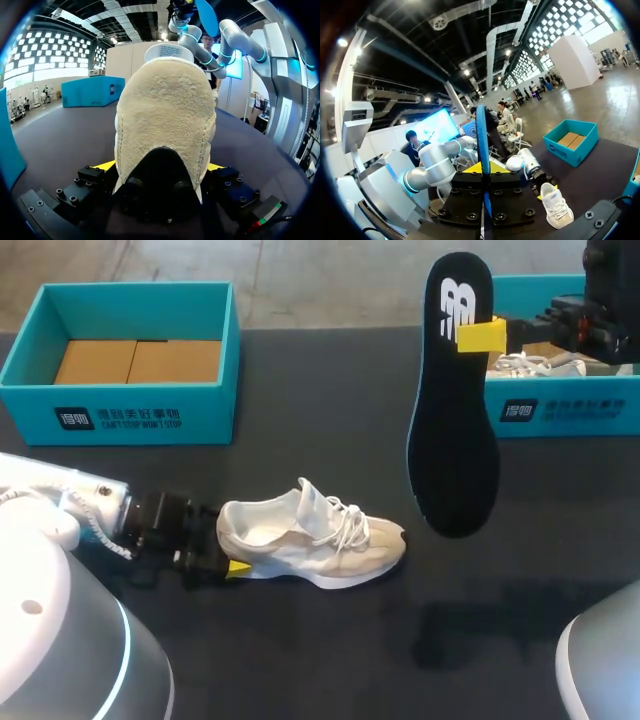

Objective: Take the shoe out of the shoebox, open the shoe tongue, remove and reinsert the insole, then place the shoe into the shoebox

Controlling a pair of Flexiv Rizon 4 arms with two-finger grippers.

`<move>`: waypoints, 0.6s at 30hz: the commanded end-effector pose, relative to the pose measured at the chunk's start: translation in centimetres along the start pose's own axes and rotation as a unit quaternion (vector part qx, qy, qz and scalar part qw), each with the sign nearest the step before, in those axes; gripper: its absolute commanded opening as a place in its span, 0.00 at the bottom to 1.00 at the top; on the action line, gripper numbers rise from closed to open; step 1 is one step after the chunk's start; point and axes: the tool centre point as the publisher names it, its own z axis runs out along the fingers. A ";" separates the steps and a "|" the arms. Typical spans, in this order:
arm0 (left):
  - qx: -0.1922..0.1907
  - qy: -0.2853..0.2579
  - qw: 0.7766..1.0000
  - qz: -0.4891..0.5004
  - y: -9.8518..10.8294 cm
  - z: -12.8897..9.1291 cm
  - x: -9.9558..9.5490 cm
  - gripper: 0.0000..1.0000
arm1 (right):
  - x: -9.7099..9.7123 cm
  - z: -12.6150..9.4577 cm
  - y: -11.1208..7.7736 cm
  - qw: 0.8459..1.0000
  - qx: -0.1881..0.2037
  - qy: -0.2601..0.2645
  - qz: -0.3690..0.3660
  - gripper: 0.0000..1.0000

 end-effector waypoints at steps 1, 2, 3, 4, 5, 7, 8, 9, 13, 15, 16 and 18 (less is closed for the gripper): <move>0.000 -0.005 1.000 -0.002 0.6 -0.5 -0.6 1.00 | -0.2 0.2 0.2 1.000 0.001 0.001 0.000 0.00; 0.003 -0.005 1.000 -0.004 0.5 -0.6 -0.6 1.00 | -0.2 0.2 0.2 1.000 0.001 0.001 0.000 0.00; 0.004 -0.005 1.000 -0.003 0.4 -0.7 -0.5 1.00 | -0.2 0.2 0.2 1.000 0.001 0.001 0.000 0.00; 0.006 -0.005 1.000 -0.003 0.3 -0.7 -0.5 1.00 | -0.2 0.2 0.2 1.000 0.001 0.001 0.000 0.00; 0.010 -0.003 1.000 -0.003 0.1 -0.5 -0.3 1.00 | -0.2 0.2 0.2 1.000 0.001 0.001 0.000 0.00; 0.011 -0.002 1.000 -0.003 -0.3 0.0 -0.1 1.00 | -0.2 0.2 0.2 1.000 0.001 0.001 0.000 0.00; 0.011 -0.002 1.000 -0.004 -0.5 0.3 0.0 1.00 | -0.2 0.2 0.2 1.000 0.001 0.001 0.000 0.00; 0.013 0.007 1.000 -0.004 -0.7 0.5 0.2 1.00 | -0.2 0.2 0.2 1.000 0.001 0.001 0.000 0.00; 0.000 0.029 1.000 0.005 -1.2 0.9 0.6 1.00 | -0.2 0.2 0.2 1.000 0.001 0.001 0.000 0.00; -0.010 0.032 0.999 0.005 -0.9 1.0 0.7 1.00 | -0.2 0.2 0.2 1.000 0.001 0.001 0.000 0.00; -0.012 0.028 1.000 0.000 -0.7 1.1 0.7 1.00 | -0.2 0.2 0.2 1.000 0.001 0.001 0.000 0.00; -0.018 0.020 1.000 0.000 -0.3 1.4 0.6 1.00 | -0.2 0.2 0.2 1.000 0.001 0.001 0.000 0.00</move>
